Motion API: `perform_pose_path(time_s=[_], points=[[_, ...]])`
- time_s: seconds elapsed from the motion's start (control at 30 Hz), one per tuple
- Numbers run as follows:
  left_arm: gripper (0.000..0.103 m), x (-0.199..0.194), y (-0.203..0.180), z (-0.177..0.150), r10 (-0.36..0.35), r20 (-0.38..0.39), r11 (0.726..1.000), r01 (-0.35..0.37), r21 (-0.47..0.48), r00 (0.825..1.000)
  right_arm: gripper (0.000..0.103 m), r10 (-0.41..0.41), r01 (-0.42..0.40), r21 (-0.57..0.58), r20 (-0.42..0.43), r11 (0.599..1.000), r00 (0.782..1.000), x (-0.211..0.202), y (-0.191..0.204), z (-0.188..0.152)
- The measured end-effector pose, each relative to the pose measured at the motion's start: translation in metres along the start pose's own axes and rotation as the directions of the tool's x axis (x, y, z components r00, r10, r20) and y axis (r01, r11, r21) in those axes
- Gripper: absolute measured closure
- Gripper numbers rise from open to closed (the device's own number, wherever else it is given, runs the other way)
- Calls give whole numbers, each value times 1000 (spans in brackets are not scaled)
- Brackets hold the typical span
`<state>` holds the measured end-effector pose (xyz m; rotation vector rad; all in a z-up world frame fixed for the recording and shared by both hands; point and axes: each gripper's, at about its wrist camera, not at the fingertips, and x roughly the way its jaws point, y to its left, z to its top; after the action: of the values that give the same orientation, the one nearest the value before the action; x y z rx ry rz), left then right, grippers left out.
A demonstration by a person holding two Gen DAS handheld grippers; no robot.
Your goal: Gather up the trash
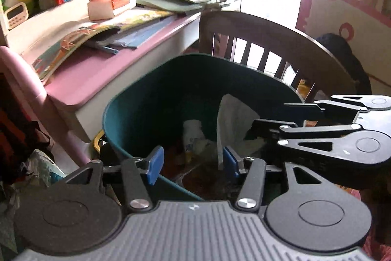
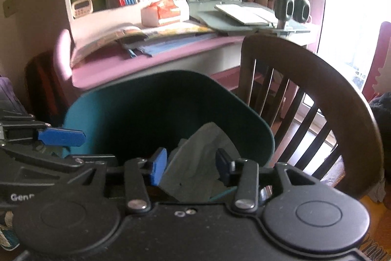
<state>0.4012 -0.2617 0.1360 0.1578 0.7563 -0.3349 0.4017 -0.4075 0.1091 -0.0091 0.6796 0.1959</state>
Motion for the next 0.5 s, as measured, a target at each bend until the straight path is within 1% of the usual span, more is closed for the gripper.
perform_pose_path(time_s=[0.07,0.37,0.5], points=[[45,-11,1,-1,0,16,1000,0,-9,1000,57,10,-10,-4,15,1000,1000,-12,2,0],[44,-63,7,-13,11,92,999,-8,-38,996,52,44,-42,-31,81,999,996,-66,17,-2],[38,-86,12,-23,24,134,999,-18,-48,991,50,59,-55,-43,106,998,993,-87,26,-7]])
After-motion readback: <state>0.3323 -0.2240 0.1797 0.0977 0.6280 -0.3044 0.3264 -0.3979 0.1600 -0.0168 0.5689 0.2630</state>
